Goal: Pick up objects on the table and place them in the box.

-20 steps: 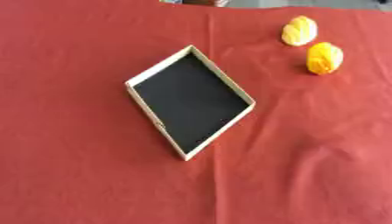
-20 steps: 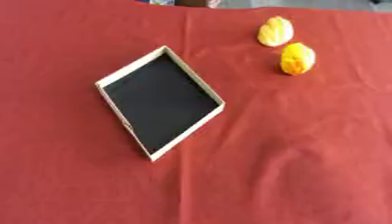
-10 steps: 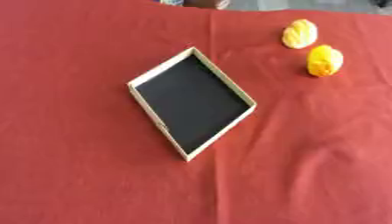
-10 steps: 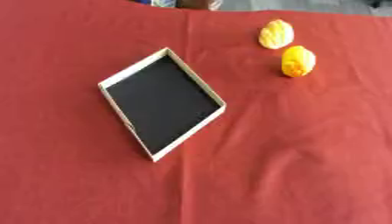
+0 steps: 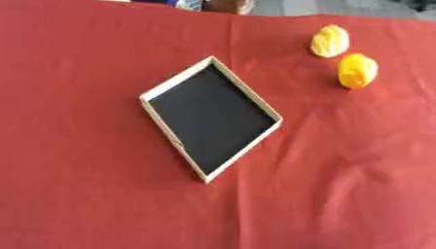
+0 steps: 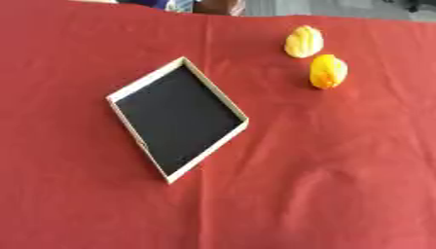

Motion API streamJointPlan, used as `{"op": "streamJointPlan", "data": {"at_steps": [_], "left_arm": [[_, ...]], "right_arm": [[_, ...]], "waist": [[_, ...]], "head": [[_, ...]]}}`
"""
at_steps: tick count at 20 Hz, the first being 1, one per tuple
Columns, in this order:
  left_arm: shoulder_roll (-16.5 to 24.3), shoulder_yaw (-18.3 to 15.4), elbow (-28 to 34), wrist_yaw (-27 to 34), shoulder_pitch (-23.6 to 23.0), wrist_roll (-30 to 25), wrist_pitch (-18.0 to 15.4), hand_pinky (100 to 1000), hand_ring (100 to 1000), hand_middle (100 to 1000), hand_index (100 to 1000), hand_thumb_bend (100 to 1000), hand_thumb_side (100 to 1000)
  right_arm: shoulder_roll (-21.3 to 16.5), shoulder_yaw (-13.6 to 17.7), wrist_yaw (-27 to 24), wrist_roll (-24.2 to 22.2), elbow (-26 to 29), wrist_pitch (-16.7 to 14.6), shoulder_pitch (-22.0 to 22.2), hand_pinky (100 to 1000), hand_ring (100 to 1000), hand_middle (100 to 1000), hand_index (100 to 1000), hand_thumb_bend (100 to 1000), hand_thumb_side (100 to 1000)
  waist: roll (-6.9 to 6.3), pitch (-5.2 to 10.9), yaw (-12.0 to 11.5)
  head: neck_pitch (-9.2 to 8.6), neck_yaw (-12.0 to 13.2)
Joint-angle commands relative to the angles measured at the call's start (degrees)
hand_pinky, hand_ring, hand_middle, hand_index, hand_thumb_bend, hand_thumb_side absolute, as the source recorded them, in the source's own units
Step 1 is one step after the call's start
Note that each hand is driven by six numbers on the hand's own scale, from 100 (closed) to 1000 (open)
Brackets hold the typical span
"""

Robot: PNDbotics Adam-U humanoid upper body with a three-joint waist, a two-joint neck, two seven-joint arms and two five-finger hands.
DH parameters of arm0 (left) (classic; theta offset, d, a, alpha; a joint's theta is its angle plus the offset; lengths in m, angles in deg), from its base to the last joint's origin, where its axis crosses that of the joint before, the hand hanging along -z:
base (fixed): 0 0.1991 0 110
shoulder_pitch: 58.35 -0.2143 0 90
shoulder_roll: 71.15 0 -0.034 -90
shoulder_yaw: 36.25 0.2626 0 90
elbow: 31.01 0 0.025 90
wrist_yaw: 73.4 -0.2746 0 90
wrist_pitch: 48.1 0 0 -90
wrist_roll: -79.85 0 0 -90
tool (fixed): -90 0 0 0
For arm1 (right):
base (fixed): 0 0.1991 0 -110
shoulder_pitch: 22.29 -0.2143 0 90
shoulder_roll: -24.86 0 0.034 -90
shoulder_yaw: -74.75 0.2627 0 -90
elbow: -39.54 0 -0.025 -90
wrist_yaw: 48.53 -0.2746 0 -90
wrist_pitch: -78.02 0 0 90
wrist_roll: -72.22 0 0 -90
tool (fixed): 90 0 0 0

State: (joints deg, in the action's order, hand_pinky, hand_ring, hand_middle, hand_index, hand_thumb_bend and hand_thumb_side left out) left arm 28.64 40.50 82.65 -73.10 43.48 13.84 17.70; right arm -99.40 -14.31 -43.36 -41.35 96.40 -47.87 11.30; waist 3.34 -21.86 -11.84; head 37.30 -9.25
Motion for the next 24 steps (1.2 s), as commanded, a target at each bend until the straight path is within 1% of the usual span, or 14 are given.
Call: {"op": "streamJointPlan", "data": {"at_steps": [1, 5, 6, 7, 12, 16, 20, 21, 24], "left_arm": [[2.3, 0.0, 0.9, 0.2, 0.6, -0.5, -0.1, 820, 700, 825, 891, 110, 630], [2.3, 0.1, 0.9, 0.3, 0.7, -0.7, -0.1, 820, 700, 825, 890, 108, 632], [2.3, 0.1, 0.9, 0.4, 0.7, -0.7, 0.0, 820, 700, 825, 890, 108, 631], [2.3, 0.1, 0.9, 0.4, 0.8, -0.8, 0.0, 819, 700, 825, 890, 109, 630], [2.5, 0.2, 0.9, 0.5, 0.8, -0.9, -0.1, 819, 700, 825, 890, 109, 630], [2.4, 0.2, 0.9, 0.6, 0.8, -0.9, 0.0, 819, 700, 825, 890, 108, 632], [2.4, 0.2, 0.9, 0.6, 0.8, -1.0, 0.0, 819, 700, 825, 890, 108, 632], [2.3, 0.2, 0.9, 0.6, 0.9, -1.0, 0.0, 819, 700, 826, 890, 107, 635], [2.3, 0.2, 0.9, 0.7, 0.9, -1.1, 0.1, 819, 701, 826, 890, 108, 634]], "right_arm": [[-0.4, -0.8, 6.0, 0.4, -4.1, -2.7, -1.7, 911, 932, 818, 866, 100, 208], [-0.1, -2.0, 11.2, 2.2, -6.9, -5.0, -1.2, 909, 934, 826, 866, 100, 199], [-0.2, -2.3, 12.2, 2.5, -7.2, -5.4, -1.0, 908, 935, 828, 867, 100, 166], [-0.3, -2.6, 13.2, 2.9, -7.4, -5.9, -0.8, 908, 935, 831, 868, 100, 198], [-0.9, -4.0, 17.0, 3.9, -7.6, -7.8, 0.2, 908, 945, 843, 876, 100, 203], [-1.0, -4.8, 19.5, 2.7, -7.2, -8.4, 0.7, 916, 962, 862, 895, 100, 226], [-1.0, -4.7, 19.9, 1.5, -6.9, -8.2, 0.8, 917, 963, 864, 897, 100, 228], [-0.9, -5.2, 20.1, 1.2, -6.8, -8.4, 1.1, 945, 984, 868, 893, 100, 243], [-1.0, -6.7, 20.1, -1.2, -5.5, -8.2, 1.9, 953, 991, 864, 892, 100, 247]], "waist": [[-0.16, 0.98, -0.2], [-0.04, 0.92, -0.3], [0.0, 0.92, -0.3], [0.04, 0.94, -0.3], [0.08, 1.05, -0.3], [0.11, 1.08, -0.3], [0.12, 1.07, -0.4], [0.21, 1.02, -0.4], [0.29, 1.02, -0.5]], "head": [[-0.63, -0.6], [-0.5, -0.5], [-0.5, -0.5], [-0.5, -0.5], [-0.63, -0.6], [-0.68, -0.6], [-0.7, -0.6], [-0.69, -0.6], [-0.65, -0.6]]}}
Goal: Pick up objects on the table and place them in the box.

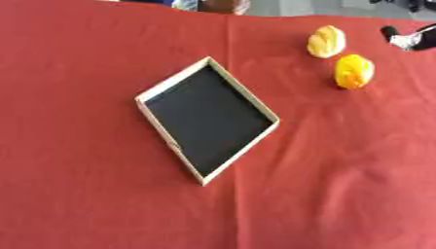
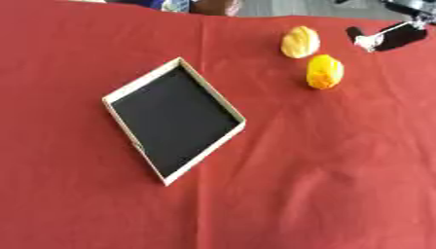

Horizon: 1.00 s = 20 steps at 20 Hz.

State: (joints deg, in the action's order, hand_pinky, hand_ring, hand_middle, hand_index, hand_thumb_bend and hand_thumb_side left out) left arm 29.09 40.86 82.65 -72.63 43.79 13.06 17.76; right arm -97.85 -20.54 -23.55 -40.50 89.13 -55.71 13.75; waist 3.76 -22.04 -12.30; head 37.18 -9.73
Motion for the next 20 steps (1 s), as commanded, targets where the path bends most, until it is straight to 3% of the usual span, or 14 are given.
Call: {"op": "streamJointPlan", "data": {"at_steps": [1, 8, 20], "left_arm": [[1.9, -0.1, 0.9, 0.2, 0.6, -0.3, 0.0, 819, 700, 827, 890, 108, 633], [1.8, -0.1, 0.9, 0.4, 0.7, -0.4, 0.1, 819, 701, 827, 890, 110, 632], [1.6, 0.0, 0.9, 1.1, 0.7, -0.7, 0.2, 819, 700, 830, 889, 103, 645]], "right_arm": [[-2.6, -0.7, 0.0, -2.9, 2.2, -0.1, -0.4, 955, 993, 864, 893, 100, 251], [-2.6, -1.5, 1.7, -5.6, 3.9, 3.9, -0.3, 958, 1000, 863, 903, 100, 271], [-2.6, -3.4, 7.8, -2.8, 4.0, 7.8, 3.0, 977, 1000, 860, 958, 100, 291]], "waist": [[-0.13, 1.22, -0.1], [0.06, 1.35, -0.2], [0.38, 1.17, -0.5]], "head": [[-0.51, -0.1], [-0.52, -0.1], [-0.3, 0.2]]}}
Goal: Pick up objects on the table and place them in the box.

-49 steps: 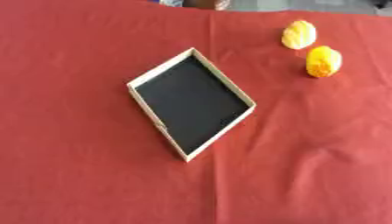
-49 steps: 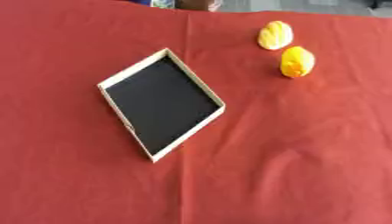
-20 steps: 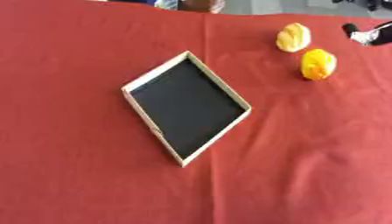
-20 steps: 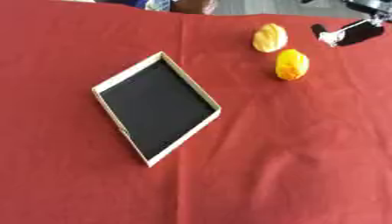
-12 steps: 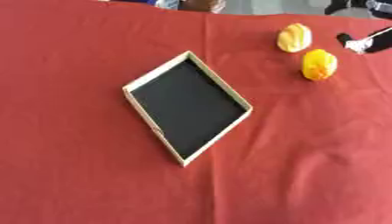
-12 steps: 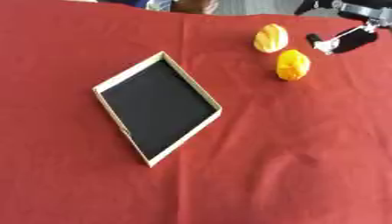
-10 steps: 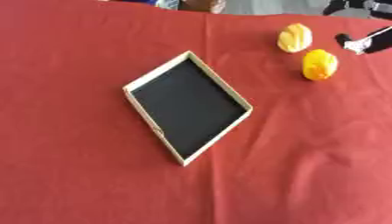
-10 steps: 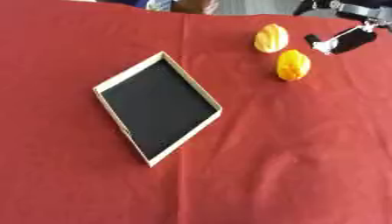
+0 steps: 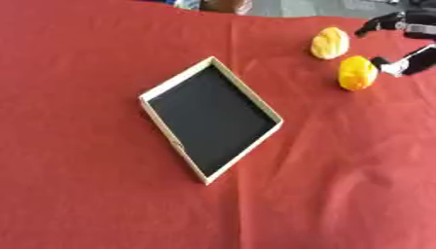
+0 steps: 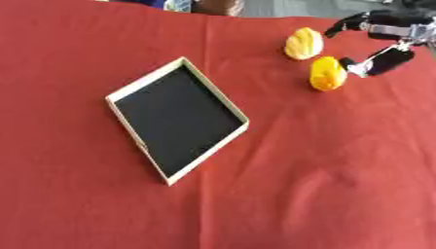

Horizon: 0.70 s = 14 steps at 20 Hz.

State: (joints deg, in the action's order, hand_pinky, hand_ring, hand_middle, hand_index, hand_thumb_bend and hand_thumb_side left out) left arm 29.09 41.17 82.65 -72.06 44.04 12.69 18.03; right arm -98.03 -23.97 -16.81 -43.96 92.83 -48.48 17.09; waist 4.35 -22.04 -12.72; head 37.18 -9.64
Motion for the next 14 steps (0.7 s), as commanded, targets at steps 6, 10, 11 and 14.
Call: {"op": "streamJointPlan", "data": {"at_steps": [6, 10, 11, 14], "left_arm": [[1.4, -0.3, 0.9, 0.7, 0.6, -0.5, 0.1, 818, 700, 831, 888, 103, 645], [1.2, -0.3, 0.9, 1.0, 0.6, -0.7, 0.2, 819, 700, 831, 888, 100, 648], [1.2, -0.3, 0.9, 1.0, 0.5, -0.7, 0.2, 819, 699, 832, 888, 100, 649], [1.1, -0.3, 0.9, 1.1, 0.5, -0.8, 0.3, 819, 699, 833, 888, 100, 652]], "right_arm": [[-2.1, -0.1, 1.1, 0.4, 0.1, 0.2, 0.7, 989, 1000, 873, 968, 100, 382], [-1.5, 0.0, 2.0, 0.8, -0.9, 1.0, 0.6, 992, 1000, 876, 972, 100, 407], [-1.3, 0.1, 2.3, 1.1, -1.3, 1.3, 0.5, 992, 1000, 876, 973, 100, 422], [-0.8, 0.0, 2.7, 1.2, -2.1, 1.4, 0.4, 993, 1000, 877, 974, 100, 472]], "waist": [[-0.16, 1.04, 0.0], [-0.18, 0.93, 0.0], [-0.2, 0.9, 0.0], [-0.19, 0.74, -0.1]], "head": [[-0.18, 0.2], [-0.16, 0.2], [-0.18, 0.1], [-0.2, 0.1]]}}
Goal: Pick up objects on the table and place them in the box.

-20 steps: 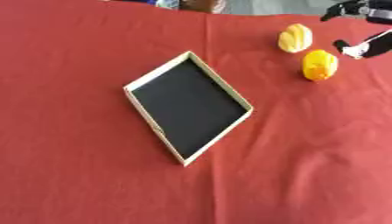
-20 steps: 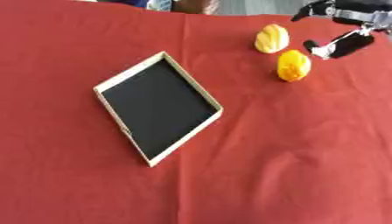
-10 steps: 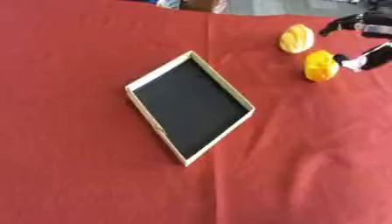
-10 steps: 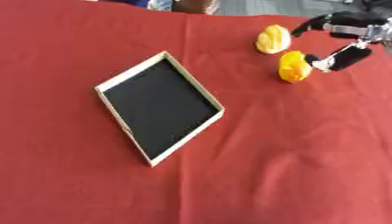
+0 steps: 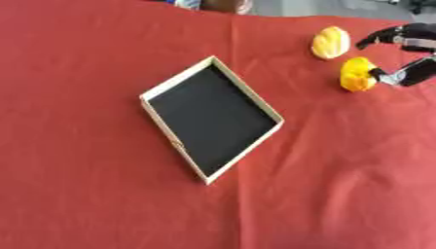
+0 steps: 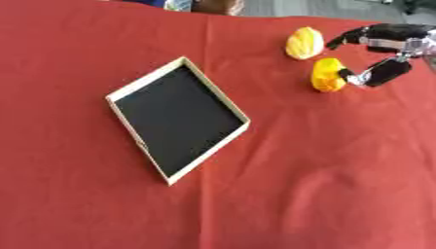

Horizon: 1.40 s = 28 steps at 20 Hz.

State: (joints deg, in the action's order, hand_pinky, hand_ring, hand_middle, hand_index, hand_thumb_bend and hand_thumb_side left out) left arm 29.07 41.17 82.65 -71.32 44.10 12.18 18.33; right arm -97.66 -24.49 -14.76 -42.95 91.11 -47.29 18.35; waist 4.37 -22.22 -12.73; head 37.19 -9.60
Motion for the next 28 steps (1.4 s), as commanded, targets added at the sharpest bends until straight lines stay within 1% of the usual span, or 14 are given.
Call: {"op": "streamJointPlan", "data": {"at_steps": [1, 2, 5, 6, 7, 9, 10, 11, 12, 14, 15, 18, 22, 28], "left_arm": [[1.0, -0.3, 0.9, 0.4, 0.4, -0.3, 0.0, 819, 699, 833, 888, 100, 652], [1.0, -0.3, 0.9, 0.4, 0.4, -0.3, 0.1, 819, 699, 833, 888, 100, 653], [0.9, -0.3, 0.9, 0.5, 0.5, -0.5, 0.2, 819, 699, 834, 887, 100, 654], [0.9, -0.3, 0.9, 0.5, 0.5, -0.5, 0.2, 819, 699, 834, 887, 100, 655], [0.9, -0.3, 0.9, 0.5, 0.5, -0.5, 0.2, 819, 699, 834, 887, 100, 656], [0.9, -0.3, 0.9, 0.5, 0.6, -0.6, 0.2, 819, 699, 834, 887, 100, 657], [0.8, -0.3, 0.9, 0.6, 0.6, -0.6, 0.2, 819, 699, 834, 887, 100, 657], [0.8, -0.3, 0.9, 0.6, 0.6, -0.6, 0.2, 819, 699, 834, 887, 100, 658], [0.8, -0.4, 0.9, 0.6, 0.6, -0.6, 0.2, 819, 699, 834, 886, 100, 658], [0.7, -0.4, 0.9, 0.6, 0.6, -0.6, 0.2, 819, 699, 835, 886, 100, 658], [0.7, -0.4, 0.9, 0.6, 0.6, -0.7, 0.2, 819, 699, 835, 886, 100, 659], [0.7, -0.3, 0.9, 0.7, 0.6, -0.7, 0.2, 820, 699, 835, 885, 100, 662], [0.7, -0.3, 0.9, 0.7, 0.6, -0.8, 0.2, 820, 699, 835, 884, 100, 660], [0.7, -0.3, 0.9, 0.8, 0.6, -0.8, 0.2, 820, 700, 835, 884, 100, 659]], "right_arm": [[-1.0, 0.4, 0.6, 0.1, -0.4, 0.2, -0.8, 993, 1000, 877, 974, 100, 472], [-0.9, 0.3, 0.6, -0.1, -0.4, 0.1, -0.7, 992, 1000, 874, 970, 100, 483], [-0.8, 0.1, 0.8, -1.1, -0.2, -0.4, -0.6, 992, 1000, 861, 961, 100, 443], [-0.8, 0.0, 0.9, -1.5, -0.2, -0.6, -0.5, 992, 1000, 836, 940, 100, 349], [-0.8, -0.1, 1.1, -2.1, -0.2, -0.7, -0.5, 992, 1000, 831, 935, 100, 366], [-0.6, -0.2, 1.4, -3.1, -0.4, -0.9, -0.4, 987, 1000, 772, 897, 100, 463], [-0.5, -0.2, 1.4, -3.6, -0.4, -1.1, -0.4, 983, 1000, 736, 871, 100, 468], [-0.3, -0.2, 1.3, -4.0, -0.5, -1.3, -0.4, 981, 1000, 716, 859, 100, 464], [-0.2, -0.2, 1.2, -4.2, -0.6, -1.5, -0.5, 972, 995, 638, 804, 100, 453], [0.0, -0.1, 1.2, -4.0, -0.9, -1.5, -0.6, 954, 968, 571, 746, 100, 435], [0.1, -0.1, 1.2, -3.7, -1.0, -1.5, -0.7, 952, 965, 561, 736, 100, 430], [0.4, 0.1, 1.0, -2.2, -1.2, -1.2, -0.9, 930, 926, 491, 640, 100, 363], [0.6, 0.3, -0.5, 0.7, -0.7, -1.3, -0.9, 911, 892, 453, 563, 100, 284], [-0.2, 0.9, -4.9, 3.5, 2.7, -2.6, 0.1, 897, 863, 449, 552, 100, 227]], "waist": [[-0.2, 0.88, -0.1], [-0.17, 0.83, -0.1], [-0.05, 0.69, -0.1], [-0.02, 0.65, -0.1], [0.02, 0.61, -0.1], [0.07, 0.55, -0.2], [0.1, 0.51, -0.2], [0.12, 0.49, -0.3], [0.13, 0.46, -0.3], [0.13, 0.45, -0.4], [0.13, 0.45, -0.4], [0.14, 0.5, -0.4], [0.11, 0.67, -0.5], [0.04, 1.01, -0.5]], "head": [[-0.16, 0.1], [-0.08, 0.1], [0.08, 0.1], [0.11, 0.1], [0.15, 0.1], [0.31, 0.2], [0.35, 0.2], [0.37, 0.2], [0.38, 0.2], [0.43, 0.3], [0.46, 0.3], [0.52, 0.3], [0.45, 0.2], [0.2, 0.3]]}}
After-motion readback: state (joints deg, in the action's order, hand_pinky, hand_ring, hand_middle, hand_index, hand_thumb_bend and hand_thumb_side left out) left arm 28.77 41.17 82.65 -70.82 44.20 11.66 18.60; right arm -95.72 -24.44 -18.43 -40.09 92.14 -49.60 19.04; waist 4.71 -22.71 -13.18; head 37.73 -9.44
